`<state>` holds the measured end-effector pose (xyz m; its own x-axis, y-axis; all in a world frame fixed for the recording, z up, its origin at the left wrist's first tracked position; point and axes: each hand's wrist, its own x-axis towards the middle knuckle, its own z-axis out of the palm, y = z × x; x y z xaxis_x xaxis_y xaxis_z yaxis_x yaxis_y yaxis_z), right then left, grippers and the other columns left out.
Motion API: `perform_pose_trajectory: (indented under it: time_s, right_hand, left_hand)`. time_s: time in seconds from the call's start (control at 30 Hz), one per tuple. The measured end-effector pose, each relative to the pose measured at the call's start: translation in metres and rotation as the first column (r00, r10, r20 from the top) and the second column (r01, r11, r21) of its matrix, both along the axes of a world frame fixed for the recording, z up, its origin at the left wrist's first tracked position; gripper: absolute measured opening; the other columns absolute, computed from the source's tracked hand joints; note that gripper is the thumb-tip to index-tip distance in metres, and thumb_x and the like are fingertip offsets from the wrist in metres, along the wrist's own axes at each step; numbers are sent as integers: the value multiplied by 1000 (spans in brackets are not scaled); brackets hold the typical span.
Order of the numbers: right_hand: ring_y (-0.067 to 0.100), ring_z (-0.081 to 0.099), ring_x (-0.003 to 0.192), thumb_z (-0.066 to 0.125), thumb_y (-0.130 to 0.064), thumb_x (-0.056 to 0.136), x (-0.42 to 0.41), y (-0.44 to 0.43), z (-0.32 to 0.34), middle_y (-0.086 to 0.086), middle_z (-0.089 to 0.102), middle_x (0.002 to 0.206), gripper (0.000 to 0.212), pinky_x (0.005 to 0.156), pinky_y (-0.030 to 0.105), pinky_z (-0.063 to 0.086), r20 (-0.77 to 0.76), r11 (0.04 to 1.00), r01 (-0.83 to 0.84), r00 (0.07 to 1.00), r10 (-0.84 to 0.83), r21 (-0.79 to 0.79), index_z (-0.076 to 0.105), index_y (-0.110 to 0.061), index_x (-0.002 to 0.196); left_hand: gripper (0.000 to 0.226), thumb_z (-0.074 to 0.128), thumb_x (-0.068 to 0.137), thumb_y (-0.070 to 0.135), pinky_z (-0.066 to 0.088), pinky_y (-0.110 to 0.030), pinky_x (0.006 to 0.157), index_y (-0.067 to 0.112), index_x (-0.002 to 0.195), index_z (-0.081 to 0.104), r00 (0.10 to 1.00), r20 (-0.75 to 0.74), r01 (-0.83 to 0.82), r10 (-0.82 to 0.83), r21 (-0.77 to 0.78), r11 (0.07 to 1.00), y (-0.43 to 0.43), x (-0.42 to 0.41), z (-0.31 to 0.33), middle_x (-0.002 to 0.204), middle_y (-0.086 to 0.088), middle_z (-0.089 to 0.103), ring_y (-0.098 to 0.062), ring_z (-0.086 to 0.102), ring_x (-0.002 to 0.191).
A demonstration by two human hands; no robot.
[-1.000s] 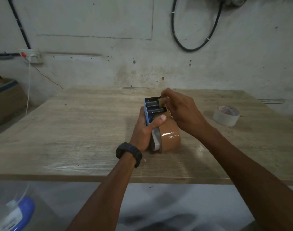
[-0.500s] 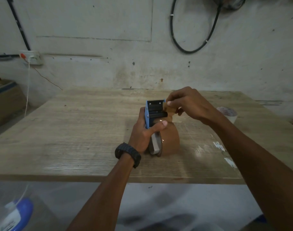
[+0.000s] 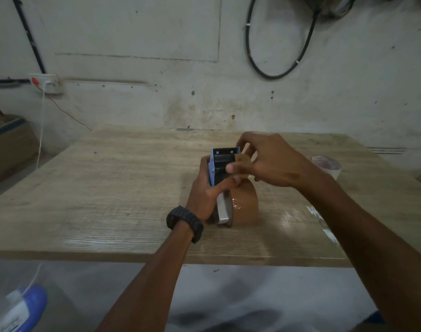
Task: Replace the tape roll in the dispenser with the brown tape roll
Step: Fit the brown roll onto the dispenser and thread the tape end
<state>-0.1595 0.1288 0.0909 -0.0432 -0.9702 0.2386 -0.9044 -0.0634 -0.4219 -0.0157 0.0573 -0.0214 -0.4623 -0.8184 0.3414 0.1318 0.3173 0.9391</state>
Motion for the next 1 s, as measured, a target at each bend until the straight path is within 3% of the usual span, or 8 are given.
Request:
perform_pose_trajectory:
  time_s: [0.17,0.27,0.4,0.57,0.7,0.77,0.9,1.0]
  right_hand:
    - [15,66,79,67,-15,91,13,4,-17,4,66,92,20,69,34,61,126,975,130,986,-108,-180,56,-18,108]
    - [10,63,78,61,-13,95,23,8,-30,1,65,89,4,64,28,57,143,937,208,974,-174,-279,58,-17,96]
    - [-5,53,74,53,-15,101,33,5,-53,-7,59,86,9,55,7,40,266,887,252,952,-155,-386,51,-21,94]
    - [-9,55,83,56,-17,100,37,-6,-66,-5,64,94,7,63,3,41,447,843,305,890,-87,-443,54,-20,93]
    - [-15,57,81,57,-15,98,40,-14,-66,-13,64,89,7,65,1,43,557,842,333,829,-46,-426,58,-17,92]
    - [-8,57,82,56,-14,99,39,-16,-67,-7,64,91,7,65,4,45,497,839,309,866,-53,-449,57,-17,93]
    - [-7,47,73,59,-7,94,30,-20,-61,-2,53,90,14,64,2,42,182,844,184,978,-104,-505,54,-20,93]
    - [4,46,66,68,-12,87,30,-24,-54,-5,47,88,19,59,21,52,3,856,170,981,-193,-489,52,-22,91]
  left_hand:
    - [65,70,73,56,58,-43,94,31,129,48,1000,-15,-20,21,25,999,2,-1,-2,120,0,69,-18,71,105]
    - [62,60,77,64,58,-46,93,28,127,54,996,-56,-69,74,80,994,4,-4,-2,117,-4,71,-24,72,103]
    - [59,49,76,77,60,-38,85,34,115,64,978,-53,-195,202,110,975,12,-11,1,105,3,75,-14,73,93]
    - [72,42,75,81,52,-17,71,25,113,68,955,-54,-283,291,117,952,17,-13,6,101,2,76,-7,70,87]
    - [53,42,89,70,45,-13,66,29,112,66,946,-29,-318,323,112,941,17,-12,8,95,12,71,14,62,73]
    - [47,45,89,70,47,-14,67,32,108,66,943,-12,-331,334,94,939,14,-10,9,94,10,71,7,63,74]
    - [55,43,81,73,46,-11,62,31,110,64,946,23,-324,324,51,945,13,-9,12,94,10,71,-2,66,79]
    - [57,35,80,73,45,-10,59,33,111,61,939,21,-342,342,36,939,16,-11,16,88,13,67,2,62,76]
